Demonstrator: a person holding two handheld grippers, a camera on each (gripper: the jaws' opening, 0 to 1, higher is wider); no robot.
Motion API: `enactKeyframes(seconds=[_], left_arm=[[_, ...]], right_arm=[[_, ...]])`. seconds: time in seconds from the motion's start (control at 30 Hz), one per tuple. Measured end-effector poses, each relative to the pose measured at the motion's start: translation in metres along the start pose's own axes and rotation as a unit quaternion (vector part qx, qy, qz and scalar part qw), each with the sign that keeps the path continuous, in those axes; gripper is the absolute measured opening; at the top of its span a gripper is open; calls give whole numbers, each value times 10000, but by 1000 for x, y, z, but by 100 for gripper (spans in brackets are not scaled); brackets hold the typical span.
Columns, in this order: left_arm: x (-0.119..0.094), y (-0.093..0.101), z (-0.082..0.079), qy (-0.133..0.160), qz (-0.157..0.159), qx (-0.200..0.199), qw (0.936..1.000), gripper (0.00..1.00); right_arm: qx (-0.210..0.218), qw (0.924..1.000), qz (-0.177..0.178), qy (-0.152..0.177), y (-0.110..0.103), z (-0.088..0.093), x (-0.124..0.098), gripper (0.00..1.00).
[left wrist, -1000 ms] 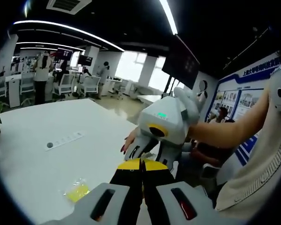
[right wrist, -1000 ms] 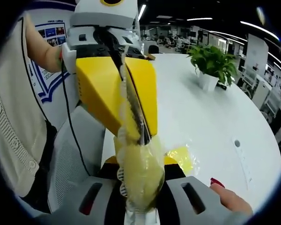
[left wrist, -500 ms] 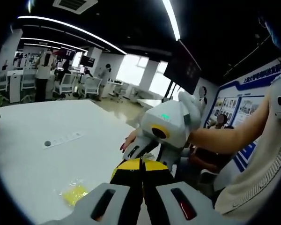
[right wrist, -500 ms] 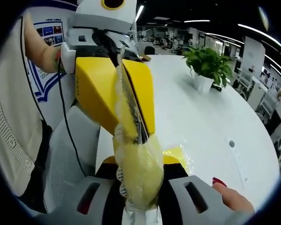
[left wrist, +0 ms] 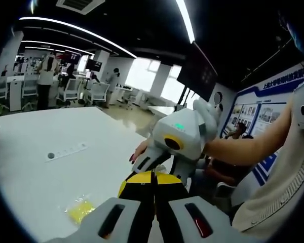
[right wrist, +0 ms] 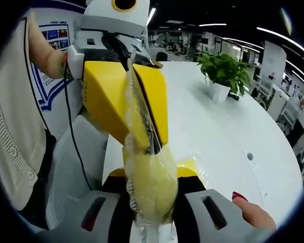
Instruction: Compare the silicone blocks by pressing each to a similar depth, holding the contact briefly, and releasing to observe deformation and rebound differences across the visible hardness samples.
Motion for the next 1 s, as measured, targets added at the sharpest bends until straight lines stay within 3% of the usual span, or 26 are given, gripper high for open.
enactKeyframes(seconds=[1.0], left_arm=[[-2,-7,5,5,-66,-202,9998,0]], right_arm=[[-104,9999,4,12,0,0,3,30]])
Point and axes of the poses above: the point that each gripper's makers call its tool centre point, and the gripper's own axes: x roughly forward along the fingers, y roughly to its right, z roughly out of its underside, the point moved 4 cm from there along -x, roughly backward along the fingers, and after that the axes turned 10 degrees about x, right-handed, at the moved point
